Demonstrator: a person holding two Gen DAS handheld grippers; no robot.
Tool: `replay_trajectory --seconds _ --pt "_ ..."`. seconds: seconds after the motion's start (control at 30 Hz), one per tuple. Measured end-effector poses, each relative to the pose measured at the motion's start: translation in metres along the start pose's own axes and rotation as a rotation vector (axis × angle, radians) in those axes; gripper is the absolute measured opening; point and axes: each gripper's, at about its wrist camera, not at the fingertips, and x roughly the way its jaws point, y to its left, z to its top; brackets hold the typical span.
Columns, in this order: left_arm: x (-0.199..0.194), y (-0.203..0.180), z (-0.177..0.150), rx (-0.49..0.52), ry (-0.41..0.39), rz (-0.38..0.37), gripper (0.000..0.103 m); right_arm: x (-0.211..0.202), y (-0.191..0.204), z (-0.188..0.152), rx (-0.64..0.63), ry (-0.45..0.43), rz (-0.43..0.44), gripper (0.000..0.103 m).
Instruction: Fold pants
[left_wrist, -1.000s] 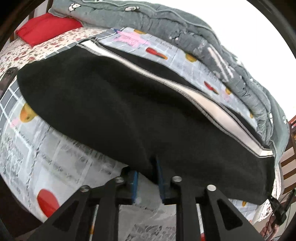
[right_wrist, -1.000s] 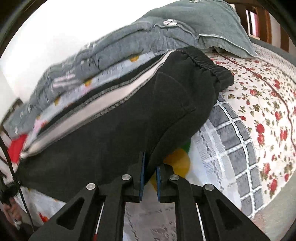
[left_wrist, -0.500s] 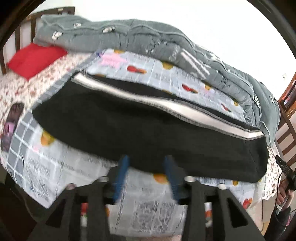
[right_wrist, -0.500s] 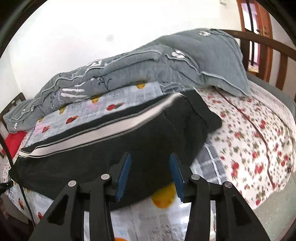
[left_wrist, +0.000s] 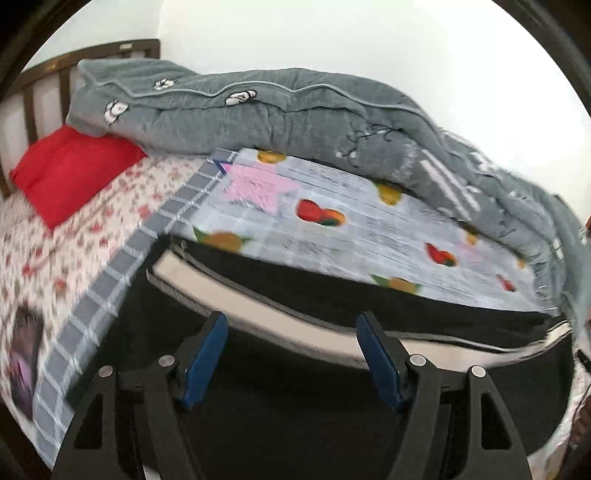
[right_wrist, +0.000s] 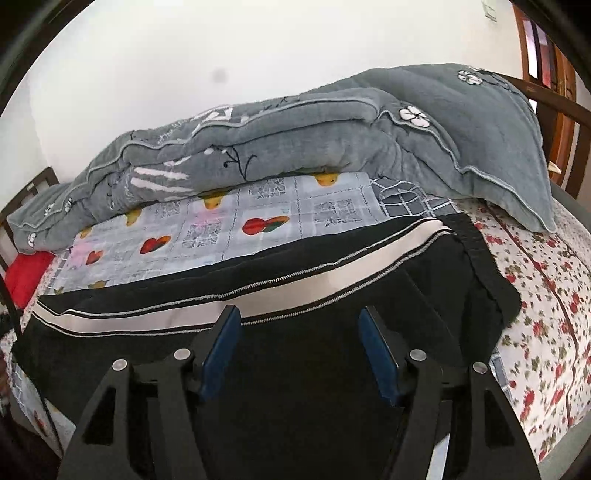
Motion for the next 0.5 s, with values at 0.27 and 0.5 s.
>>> replay_trajectory --seconds 0.27,0.5 --pt "0.044 0.056 0.039 -0.032 0.024 0.044 0.069 0.032 0.018 0.002 0.033 0.0 -0.003 0.065" --pt "0.078 0.077 0.041 -0.012 0.079 0.084 0.058 0.048 0.039 0.011 0.008 0.01 -0.004 0.065"
